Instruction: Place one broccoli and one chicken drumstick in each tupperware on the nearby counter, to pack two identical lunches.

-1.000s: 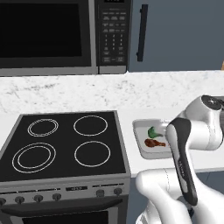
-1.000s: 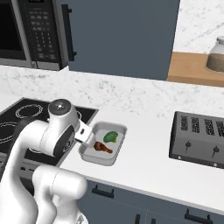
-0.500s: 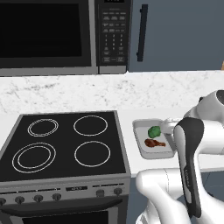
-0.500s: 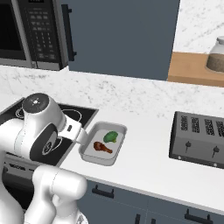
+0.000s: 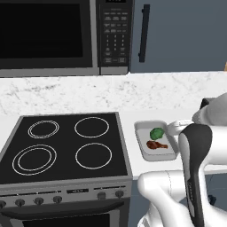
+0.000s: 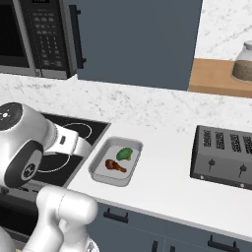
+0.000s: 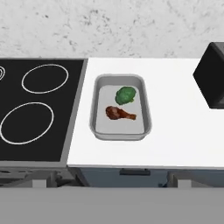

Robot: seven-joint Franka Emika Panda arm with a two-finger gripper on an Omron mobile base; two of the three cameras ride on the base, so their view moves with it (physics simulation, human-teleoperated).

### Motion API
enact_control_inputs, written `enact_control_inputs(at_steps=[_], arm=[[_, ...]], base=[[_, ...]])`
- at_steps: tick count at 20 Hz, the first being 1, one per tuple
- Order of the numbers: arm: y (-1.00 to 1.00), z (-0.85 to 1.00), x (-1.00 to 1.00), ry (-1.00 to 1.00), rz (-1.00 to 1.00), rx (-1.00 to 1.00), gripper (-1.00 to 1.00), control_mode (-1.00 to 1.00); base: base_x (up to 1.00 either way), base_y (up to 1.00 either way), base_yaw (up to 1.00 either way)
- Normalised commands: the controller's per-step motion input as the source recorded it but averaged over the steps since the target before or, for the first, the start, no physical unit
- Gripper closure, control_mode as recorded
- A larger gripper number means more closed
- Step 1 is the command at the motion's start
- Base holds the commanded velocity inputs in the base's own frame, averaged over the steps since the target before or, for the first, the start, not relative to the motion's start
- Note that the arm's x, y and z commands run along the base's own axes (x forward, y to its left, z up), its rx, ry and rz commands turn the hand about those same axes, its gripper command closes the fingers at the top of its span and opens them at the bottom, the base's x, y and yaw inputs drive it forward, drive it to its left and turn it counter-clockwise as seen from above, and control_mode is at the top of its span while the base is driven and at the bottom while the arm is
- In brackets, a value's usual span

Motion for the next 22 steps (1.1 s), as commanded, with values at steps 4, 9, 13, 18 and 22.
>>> enact_control_inputs(at_steps=[4,9,13,18,22], arm=[[0.00,0.00,0.00,0.00,0.00,0.00,-1.00,1.00],[0.00,0.00,0.00,0.00,0.00,0.00,-1.00,1.00],[0.00,0.00,0.00,0.00,0.00,0.00,-1.00,1.00],[0.00,0.00,0.00,0.00,0.00,0.00,-1.00,1.00],[0.00,0.00,0.00,0.00,0.00,0.00,-1.00,1.00]], base=[[-0.21,-0.17,0.00],[-0.04,-0.94,-0.02],[-0.10,-1.00,0.00],[-0.36,-1.00,0.00],[-0.64,-1.00,0.00]])
